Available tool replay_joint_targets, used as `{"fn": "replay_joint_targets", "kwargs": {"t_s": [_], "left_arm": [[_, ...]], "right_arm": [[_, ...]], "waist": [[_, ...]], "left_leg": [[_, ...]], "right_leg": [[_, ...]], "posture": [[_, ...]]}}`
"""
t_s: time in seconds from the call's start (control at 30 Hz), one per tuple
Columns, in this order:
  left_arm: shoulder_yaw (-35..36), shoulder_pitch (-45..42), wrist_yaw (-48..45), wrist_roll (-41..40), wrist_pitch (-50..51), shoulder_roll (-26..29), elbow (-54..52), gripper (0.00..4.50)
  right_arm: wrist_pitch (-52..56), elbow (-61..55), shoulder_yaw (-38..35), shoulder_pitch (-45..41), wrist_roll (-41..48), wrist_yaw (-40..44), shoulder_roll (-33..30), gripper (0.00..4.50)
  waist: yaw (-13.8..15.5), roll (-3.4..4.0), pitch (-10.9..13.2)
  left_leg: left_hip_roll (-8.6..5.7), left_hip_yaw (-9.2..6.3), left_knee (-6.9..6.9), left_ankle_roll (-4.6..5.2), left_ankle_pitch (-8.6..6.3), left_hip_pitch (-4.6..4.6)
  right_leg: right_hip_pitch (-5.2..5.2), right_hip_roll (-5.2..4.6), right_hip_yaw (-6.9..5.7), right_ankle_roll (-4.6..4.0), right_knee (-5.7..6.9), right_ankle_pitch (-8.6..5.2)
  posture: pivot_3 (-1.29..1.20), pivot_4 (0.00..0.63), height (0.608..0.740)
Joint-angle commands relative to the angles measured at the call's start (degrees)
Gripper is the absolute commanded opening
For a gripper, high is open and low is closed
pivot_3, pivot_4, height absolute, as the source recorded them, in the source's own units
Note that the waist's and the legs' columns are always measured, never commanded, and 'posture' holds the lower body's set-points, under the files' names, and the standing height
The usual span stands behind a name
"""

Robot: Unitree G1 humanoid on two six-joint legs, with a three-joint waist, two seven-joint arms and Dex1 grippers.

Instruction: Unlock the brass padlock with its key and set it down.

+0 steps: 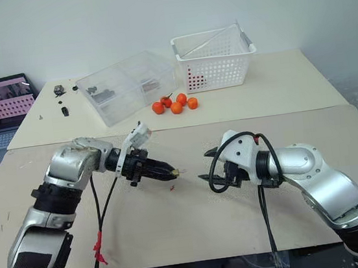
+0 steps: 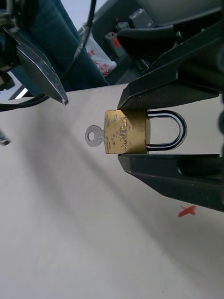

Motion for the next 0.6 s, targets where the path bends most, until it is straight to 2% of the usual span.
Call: {"fn": "replay_joint_targets", "kwargs": {"t_s": [0.03, 0.23, 0.6], "left_arm": [[0.81, -3.29, -1.07, -5.45, 7.06, -0.54, 2.58, 0.82], [-1.83, -4.55, -0.65, -8.69, 9.93, -1.80, 3.47, 0.82], [-4.55, -6.64, -0.30, -11.17, 9.40, -2.34, 4.06, 0.82]], "right_arm": [[-1.10, -2.63, -0.85, -0.87, -0.91, -0.76, 0.93, 2.74], [-0.70, -3.36, -0.46, 0.28, -1.39, -0.65, 2.01, 2.74], [1.48, -5.24, -1.94, 2.17, -0.01, -0.38, 2.78, 2.74]], "waist": [[0.00, 0.00, 0.00], [-0.05, 0.01, 0.00], [0.01, 0.01, 0.00]], "left_leg": [[0.01, 0.00, 0.00, 0.02, -0.01, 0.01], [0.13, 0.03, 0.02, 0.12, -0.07, 0.01], [0.12, 0.07, 0.05, 0.19, -0.12, 0.00]], "right_leg": [[0.00, 0.01, 0.00, 0.00, 0.00, 0.00], [-0.04, 0.14, 0.06, -0.04, 0.02, 0.00], [-0.05, 0.13, 0.14, -0.11, 0.01, -0.01]], "posture": [[0.00, 0.150, 0.740], [0.00, 0.150, 0.740], [0.00, 0.150, 0.740]]}}
